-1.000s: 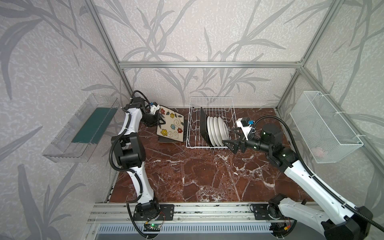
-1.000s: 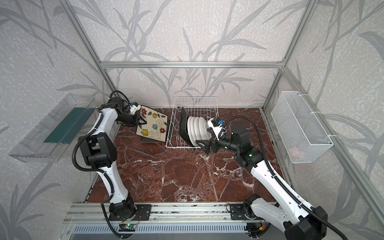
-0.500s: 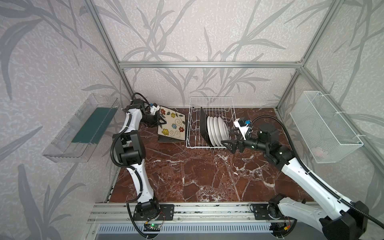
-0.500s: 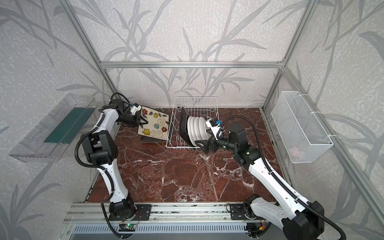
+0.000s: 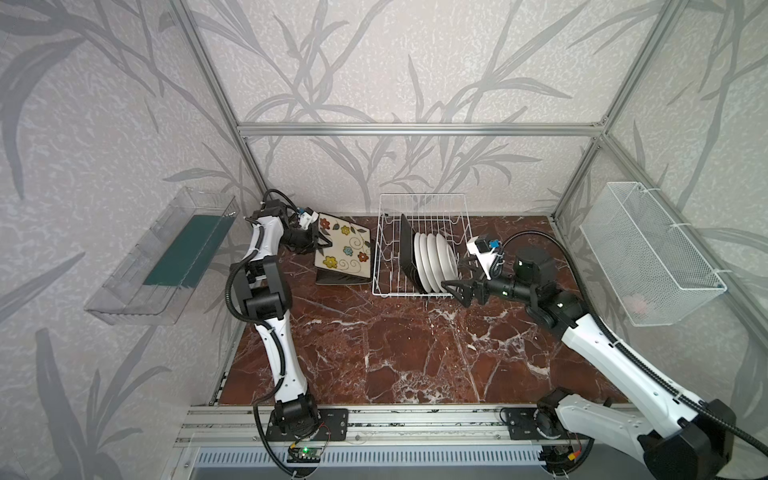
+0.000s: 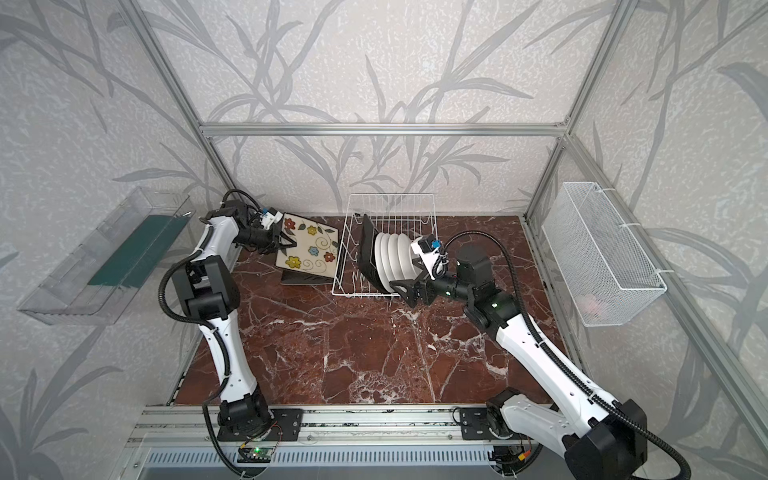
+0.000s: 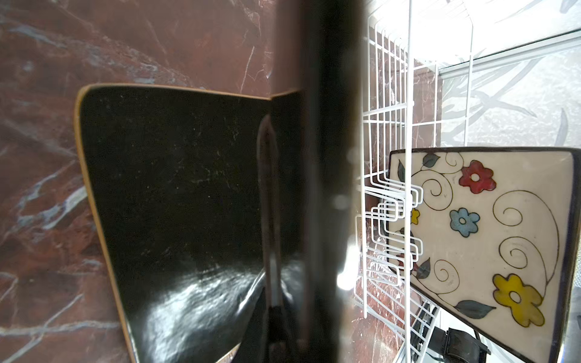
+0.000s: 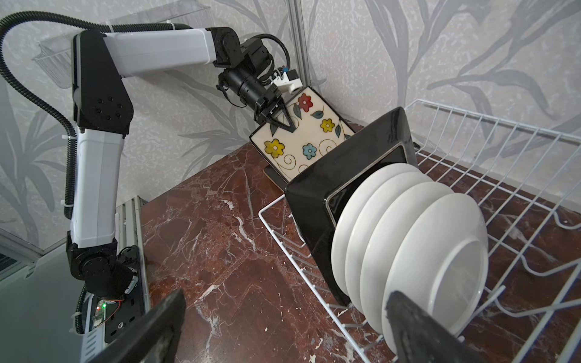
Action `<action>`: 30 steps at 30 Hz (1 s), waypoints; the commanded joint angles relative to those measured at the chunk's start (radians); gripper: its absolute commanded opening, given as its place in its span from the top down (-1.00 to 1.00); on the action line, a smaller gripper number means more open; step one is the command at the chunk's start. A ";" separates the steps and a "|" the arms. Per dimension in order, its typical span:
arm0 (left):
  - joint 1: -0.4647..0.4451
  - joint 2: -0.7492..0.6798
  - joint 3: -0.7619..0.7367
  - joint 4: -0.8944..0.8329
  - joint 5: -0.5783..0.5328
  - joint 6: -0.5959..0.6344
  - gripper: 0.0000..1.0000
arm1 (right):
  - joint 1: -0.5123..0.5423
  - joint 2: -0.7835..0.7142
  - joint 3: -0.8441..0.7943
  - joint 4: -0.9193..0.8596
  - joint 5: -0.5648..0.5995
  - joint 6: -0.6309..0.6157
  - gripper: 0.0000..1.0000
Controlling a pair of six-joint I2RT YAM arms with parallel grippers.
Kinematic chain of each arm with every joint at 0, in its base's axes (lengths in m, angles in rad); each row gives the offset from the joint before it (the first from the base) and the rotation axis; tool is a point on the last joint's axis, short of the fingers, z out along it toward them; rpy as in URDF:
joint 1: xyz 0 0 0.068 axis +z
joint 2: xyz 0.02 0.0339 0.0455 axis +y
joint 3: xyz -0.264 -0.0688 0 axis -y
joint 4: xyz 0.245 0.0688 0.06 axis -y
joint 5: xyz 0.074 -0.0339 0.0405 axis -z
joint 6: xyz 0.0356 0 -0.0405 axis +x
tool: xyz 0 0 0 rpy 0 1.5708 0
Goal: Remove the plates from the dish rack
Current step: 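Lower the flowered plate onto the dark plate on the table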
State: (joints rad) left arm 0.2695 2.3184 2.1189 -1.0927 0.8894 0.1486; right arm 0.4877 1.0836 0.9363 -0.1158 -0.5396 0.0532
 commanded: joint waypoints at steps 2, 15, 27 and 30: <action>0.007 0.034 0.103 -0.128 0.130 0.091 1.00 | 0.006 0.010 0.044 -0.022 0.000 -0.023 -0.98; 0.028 0.130 0.185 -0.207 0.161 0.094 1.00 | 0.006 0.032 0.076 -0.033 -0.015 -0.013 -0.98; 0.040 0.182 0.191 -0.224 0.123 0.070 1.00 | 0.006 0.012 0.064 -0.045 -0.002 0.000 -0.98; 0.045 0.192 0.190 -0.232 0.117 0.069 1.00 | 0.005 0.013 0.063 -0.043 -0.005 0.002 -0.98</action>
State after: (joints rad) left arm 0.3088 2.4931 2.2742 -1.2694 0.9794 0.1841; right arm 0.4900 1.1160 0.9833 -0.1493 -0.5415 0.0540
